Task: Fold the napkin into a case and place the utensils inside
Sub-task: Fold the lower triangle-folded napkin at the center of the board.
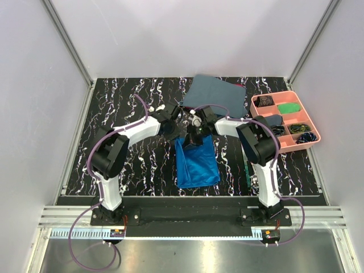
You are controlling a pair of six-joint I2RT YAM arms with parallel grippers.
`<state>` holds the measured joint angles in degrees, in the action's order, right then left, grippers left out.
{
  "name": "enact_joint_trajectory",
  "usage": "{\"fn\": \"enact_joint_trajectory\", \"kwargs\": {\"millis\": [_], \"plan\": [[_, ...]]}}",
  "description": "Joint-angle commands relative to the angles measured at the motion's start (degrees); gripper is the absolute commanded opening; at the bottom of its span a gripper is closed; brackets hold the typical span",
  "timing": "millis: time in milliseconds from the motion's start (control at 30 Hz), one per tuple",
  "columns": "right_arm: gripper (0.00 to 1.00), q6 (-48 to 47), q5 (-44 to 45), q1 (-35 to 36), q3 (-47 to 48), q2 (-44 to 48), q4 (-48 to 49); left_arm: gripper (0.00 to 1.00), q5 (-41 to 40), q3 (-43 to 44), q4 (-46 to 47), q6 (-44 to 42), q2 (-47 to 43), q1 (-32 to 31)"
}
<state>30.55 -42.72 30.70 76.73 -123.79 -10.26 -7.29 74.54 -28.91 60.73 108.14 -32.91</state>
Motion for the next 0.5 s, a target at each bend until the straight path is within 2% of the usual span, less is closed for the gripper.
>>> {"fn": "enact_joint_trajectory", "kwargs": {"millis": [0,133,233,467], "plan": [[0.21,-4.1,5.2,-1.3,-1.2,7.3,-8.0,0.0,0.5,1.8,2.7,1.0,1.1,-0.1],[0.28,-6.5,9.4,-1.4,-3.4,11.0,-12.1,0.0,1.0,2.3,2.7,1.3,2.2,-0.3],[0.29,-8.2,11.7,-1.9,-6.5,12.0,-12.8,0.0,0.8,2.4,2.8,1.2,2.1,-0.5],[0.1,-9.0,12.8,-2.0,-9.7,9.4,-9.3,0.0,1.2,3.2,3.2,1.6,3.0,-1.4]]}}
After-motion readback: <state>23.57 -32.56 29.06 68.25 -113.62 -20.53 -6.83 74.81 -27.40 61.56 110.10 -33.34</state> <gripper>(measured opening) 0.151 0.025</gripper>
